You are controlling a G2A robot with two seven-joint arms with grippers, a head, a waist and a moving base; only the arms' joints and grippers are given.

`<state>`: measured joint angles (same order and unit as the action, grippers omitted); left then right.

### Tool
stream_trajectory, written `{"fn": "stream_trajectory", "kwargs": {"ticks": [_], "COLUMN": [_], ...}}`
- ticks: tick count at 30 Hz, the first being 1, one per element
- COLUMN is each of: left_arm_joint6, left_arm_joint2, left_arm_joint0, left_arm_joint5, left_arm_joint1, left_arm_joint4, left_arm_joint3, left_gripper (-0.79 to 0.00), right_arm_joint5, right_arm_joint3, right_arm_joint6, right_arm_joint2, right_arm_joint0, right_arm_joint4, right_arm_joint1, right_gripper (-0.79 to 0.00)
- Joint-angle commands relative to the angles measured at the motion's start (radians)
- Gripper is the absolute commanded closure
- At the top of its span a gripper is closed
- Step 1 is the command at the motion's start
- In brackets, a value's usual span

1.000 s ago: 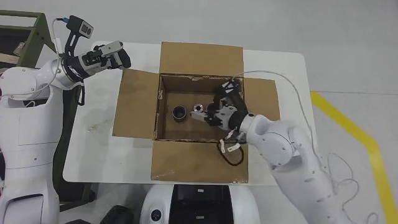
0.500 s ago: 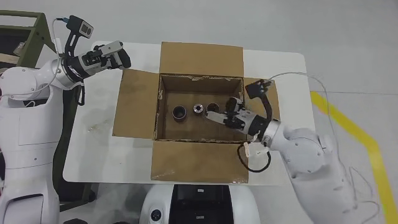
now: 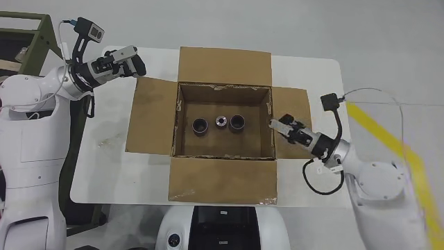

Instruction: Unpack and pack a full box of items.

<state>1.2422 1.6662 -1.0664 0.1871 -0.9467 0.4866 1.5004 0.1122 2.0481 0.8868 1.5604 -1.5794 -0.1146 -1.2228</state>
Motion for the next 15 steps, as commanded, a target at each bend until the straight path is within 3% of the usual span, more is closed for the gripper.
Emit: {"fn": "stream_trajectory", "kwargs": {"ticks": [1,15], "left_arm_joint6": [0.0,0.0], "left_arm_joint2": [0.0,0.0], "left_arm_joint0": [0.0,0.0], "left_arm_joint5": [0.0,0.0], "left_arm_joint1": [0.0,0.0], "left_arm_joint4": [0.0,0.0], "left_arm_joint3": [0.0,0.0], "left_gripper": [-0.785,-0.785], "right_arm_joint5": [-0.001,-0.042], "right_arm_joint3": [-0.001,-0.092], "right_arm_joint6": [-0.004,-0.063], "right_arm_joint2": [0.03,0.131], "right_arm_joint0": [-0.016,-0.023], "right_arm_joint4": [0.014,0.051], "right_arm_joint1": [0.003,0.021], "right_gripper": [-0.785,-0.785]}}
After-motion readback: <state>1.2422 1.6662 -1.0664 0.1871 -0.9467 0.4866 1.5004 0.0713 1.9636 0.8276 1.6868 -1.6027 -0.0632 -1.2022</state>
